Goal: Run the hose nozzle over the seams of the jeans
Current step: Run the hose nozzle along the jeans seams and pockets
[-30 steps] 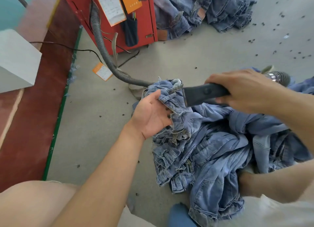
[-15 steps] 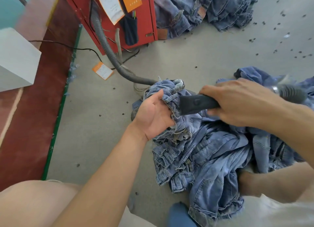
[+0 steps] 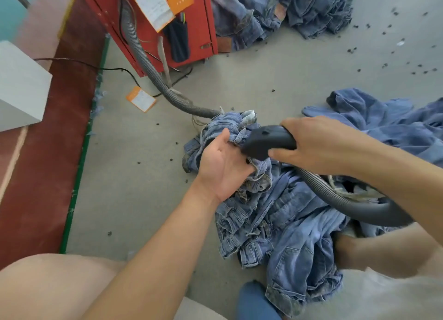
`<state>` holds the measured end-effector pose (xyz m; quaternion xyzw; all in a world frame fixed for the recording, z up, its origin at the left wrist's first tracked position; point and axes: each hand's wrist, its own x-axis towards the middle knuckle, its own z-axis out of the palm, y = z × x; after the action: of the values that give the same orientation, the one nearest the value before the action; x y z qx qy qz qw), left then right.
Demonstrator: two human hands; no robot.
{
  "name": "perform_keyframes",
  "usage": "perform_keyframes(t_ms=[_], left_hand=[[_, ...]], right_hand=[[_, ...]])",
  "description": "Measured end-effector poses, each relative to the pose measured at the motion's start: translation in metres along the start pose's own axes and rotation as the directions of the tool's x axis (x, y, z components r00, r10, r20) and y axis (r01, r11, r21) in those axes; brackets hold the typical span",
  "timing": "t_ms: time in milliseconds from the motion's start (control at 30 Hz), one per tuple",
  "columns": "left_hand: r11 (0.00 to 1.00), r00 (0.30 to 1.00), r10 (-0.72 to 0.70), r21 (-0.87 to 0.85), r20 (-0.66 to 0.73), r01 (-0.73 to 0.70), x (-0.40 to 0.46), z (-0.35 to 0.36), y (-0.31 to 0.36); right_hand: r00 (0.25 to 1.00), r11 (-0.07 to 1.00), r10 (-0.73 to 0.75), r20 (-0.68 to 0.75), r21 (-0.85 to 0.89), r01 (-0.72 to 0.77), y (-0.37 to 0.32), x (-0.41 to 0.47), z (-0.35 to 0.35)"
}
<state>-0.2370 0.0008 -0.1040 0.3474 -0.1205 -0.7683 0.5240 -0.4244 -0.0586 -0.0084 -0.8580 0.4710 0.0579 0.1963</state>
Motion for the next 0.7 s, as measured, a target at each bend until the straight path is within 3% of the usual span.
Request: perform_keyframes(t_ms=[167, 267, 367, 533, 600, 700], left_hand=[[0.998, 1.000, 0.012, -0.059, 0.011, -0.011, 0.000, -0.001, -0.003], [0.999, 1.000, 0.015, -0.044, 0.014, -0.015, 0.000, -0.003, -0.001], [0.999, 1.000, 0.007, -0.035, 0.021, -0.006, -0.001, -0.005, -0.002], [0.996, 1.000, -0.016, -0.093, 0.010, 0.017, -0.001, -0.014, -0.003], [0.992, 1.000, -0.018, -0.121, 0.022, 0.021, -0.001, -0.016, -0.001], [0.991, 0.998, -0.053, -0.121, 0.022, 0.055, 0.001, -0.020, -0.001]], right_hand=[[0.985, 0.991, 0.120, -0.121, 0.075, -0.112, 0.018, 0.011, -0.014], [0.996, 0.989, 0.087, -0.019, 0.118, -0.084, 0.019, -0.002, -0.017], [0.997, 0.999, 0.025, 0.068, 0.039, -0.028, 0.005, 0.001, -0.002], [0.977, 0.984, 0.168, -0.130, 0.084, -0.158, 0.014, 0.017, -0.007], [0.981, 0.973, 0.169, -0.092, 0.173, -0.151, 0.024, 0.011, -0.016], [0.996, 0.979, 0.054, 0.067, 0.195, -0.066, 0.016, 0.000, -0.013]])
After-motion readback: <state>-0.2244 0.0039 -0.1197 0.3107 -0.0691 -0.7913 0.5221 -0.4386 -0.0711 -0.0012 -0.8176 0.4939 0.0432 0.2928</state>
